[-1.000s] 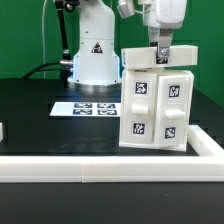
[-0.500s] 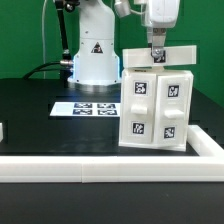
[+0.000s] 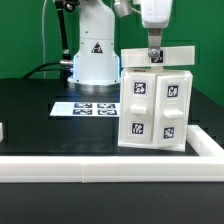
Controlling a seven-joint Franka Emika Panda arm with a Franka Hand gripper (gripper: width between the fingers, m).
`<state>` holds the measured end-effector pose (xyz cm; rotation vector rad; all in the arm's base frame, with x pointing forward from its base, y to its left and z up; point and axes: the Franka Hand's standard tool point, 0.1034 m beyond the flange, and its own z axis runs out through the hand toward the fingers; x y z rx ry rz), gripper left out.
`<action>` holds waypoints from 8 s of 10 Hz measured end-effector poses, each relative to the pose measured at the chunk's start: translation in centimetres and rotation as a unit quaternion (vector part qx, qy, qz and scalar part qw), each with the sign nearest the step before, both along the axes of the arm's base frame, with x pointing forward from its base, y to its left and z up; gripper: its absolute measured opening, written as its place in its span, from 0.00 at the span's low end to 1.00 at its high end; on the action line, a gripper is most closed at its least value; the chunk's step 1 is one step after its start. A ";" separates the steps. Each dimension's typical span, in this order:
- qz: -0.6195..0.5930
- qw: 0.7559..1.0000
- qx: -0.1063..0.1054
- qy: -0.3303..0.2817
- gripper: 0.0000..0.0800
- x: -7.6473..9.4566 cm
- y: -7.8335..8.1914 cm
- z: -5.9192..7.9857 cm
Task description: Assemble cabinet
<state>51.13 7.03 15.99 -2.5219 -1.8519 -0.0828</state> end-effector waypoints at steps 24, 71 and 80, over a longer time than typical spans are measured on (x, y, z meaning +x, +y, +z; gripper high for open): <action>-0.870 0.488 0.069 0.018 0.70 -0.2 1.0 -0.3; 0.054 0.998 -0.017 -0.027 1.00 2.0 1.3 1.2; 0.268 0.962 -0.044 0.003 1.00 -0.5 1.3 -0.1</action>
Offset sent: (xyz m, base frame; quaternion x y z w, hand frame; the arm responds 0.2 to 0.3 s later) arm -0.0141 0.0037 -0.0046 -0.0054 0.0102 0.2600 0.9655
